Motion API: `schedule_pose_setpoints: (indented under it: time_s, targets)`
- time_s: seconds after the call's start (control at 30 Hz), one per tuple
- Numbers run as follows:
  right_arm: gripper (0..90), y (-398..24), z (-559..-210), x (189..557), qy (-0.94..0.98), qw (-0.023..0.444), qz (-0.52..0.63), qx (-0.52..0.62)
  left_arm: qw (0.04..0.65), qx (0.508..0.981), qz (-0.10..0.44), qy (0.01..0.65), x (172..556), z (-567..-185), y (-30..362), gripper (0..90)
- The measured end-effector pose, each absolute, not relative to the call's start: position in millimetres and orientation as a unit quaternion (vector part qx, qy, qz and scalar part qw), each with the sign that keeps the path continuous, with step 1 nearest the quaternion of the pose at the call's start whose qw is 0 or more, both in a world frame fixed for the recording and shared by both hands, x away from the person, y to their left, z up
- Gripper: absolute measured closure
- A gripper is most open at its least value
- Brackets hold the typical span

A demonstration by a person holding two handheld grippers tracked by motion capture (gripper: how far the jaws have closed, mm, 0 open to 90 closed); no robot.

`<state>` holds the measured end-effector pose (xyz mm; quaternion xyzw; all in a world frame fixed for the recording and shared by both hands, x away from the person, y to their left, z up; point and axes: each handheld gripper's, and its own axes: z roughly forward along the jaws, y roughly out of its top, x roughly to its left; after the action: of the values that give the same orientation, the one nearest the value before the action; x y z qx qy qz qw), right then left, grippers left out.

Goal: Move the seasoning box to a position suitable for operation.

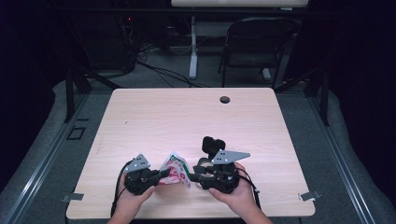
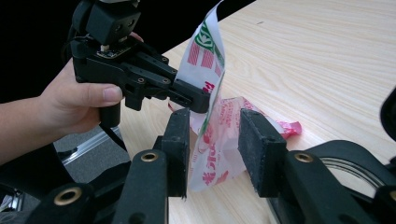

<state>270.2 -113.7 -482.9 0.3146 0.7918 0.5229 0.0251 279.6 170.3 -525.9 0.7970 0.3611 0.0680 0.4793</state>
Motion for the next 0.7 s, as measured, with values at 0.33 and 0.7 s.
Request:
schedule_pose_setpoints:
  time_s: [0.33,0.7]
  targets:
    - [64.9,-92,-494,279,0.804,0.017,0.505,0.313,0.482,0.795,0.065,0.361,280,-527,170,90.0]
    - [69.5,-78,-507,286,0.82,0.015,0.479,0.313,0.483,0.796,0.063,0.359,280,-527,170,90.0]
